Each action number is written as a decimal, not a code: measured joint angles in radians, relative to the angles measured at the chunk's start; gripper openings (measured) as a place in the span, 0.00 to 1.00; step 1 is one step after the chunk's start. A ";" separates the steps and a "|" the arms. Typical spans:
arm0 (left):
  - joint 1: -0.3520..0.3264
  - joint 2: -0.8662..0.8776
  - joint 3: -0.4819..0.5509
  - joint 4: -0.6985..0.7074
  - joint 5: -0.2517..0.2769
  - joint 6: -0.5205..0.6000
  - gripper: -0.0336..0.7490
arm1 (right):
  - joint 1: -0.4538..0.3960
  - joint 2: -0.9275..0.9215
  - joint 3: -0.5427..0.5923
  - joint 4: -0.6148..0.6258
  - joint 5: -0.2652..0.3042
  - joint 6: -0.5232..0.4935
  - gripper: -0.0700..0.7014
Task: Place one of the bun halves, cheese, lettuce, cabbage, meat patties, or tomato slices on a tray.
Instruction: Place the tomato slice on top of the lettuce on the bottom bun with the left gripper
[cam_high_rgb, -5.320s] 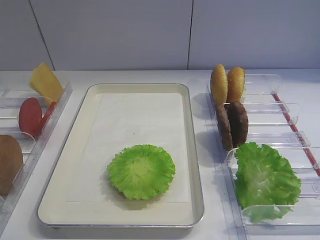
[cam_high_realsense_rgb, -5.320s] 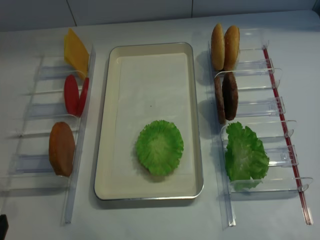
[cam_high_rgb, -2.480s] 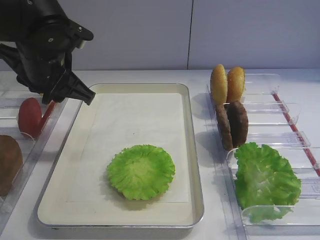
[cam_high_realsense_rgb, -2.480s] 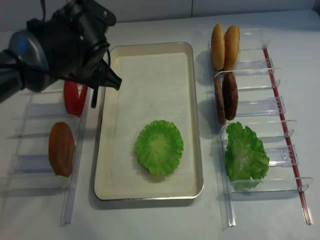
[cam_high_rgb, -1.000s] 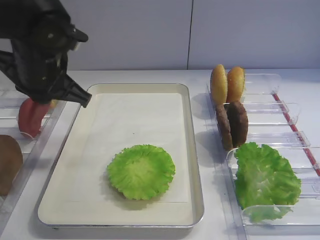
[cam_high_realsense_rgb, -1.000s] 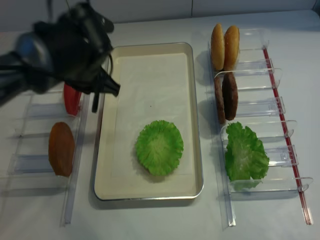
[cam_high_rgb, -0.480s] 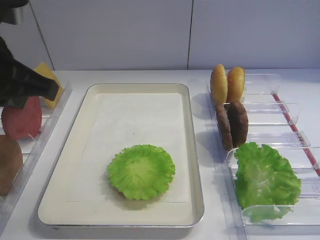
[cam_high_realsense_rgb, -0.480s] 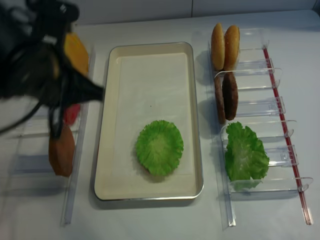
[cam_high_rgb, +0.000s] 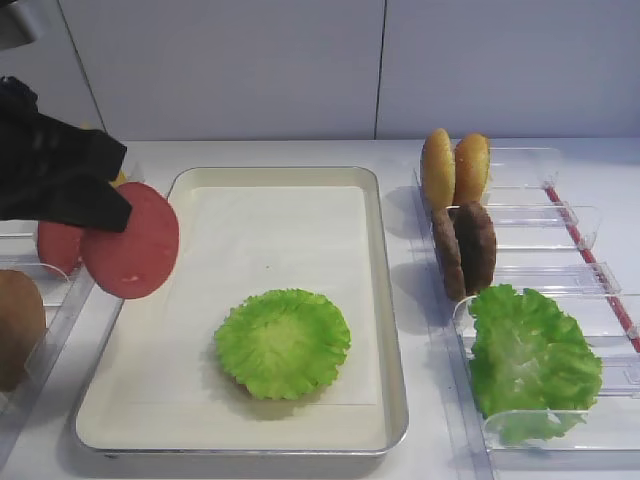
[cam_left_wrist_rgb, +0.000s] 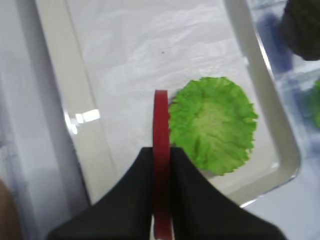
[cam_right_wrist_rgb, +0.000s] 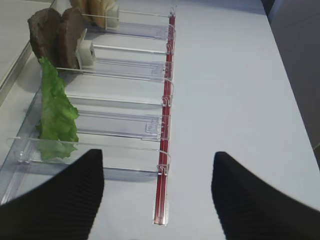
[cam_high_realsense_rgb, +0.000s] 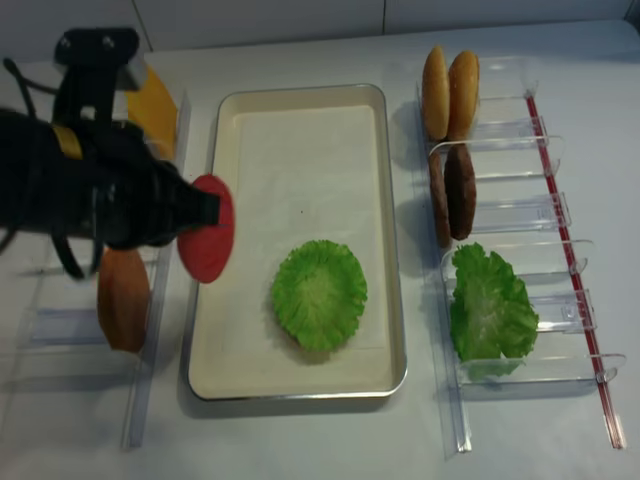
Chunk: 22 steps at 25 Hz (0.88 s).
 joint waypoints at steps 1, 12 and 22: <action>0.041 0.013 0.000 -0.106 0.021 0.099 0.12 | 0.000 0.000 0.000 0.000 0.000 0.000 0.72; 0.171 0.232 0.052 -0.758 0.166 0.566 0.12 | 0.000 0.000 0.000 0.000 0.000 0.000 0.72; 0.175 0.308 0.231 -0.988 0.180 0.765 0.12 | 0.000 0.000 0.000 -0.002 0.000 0.000 0.72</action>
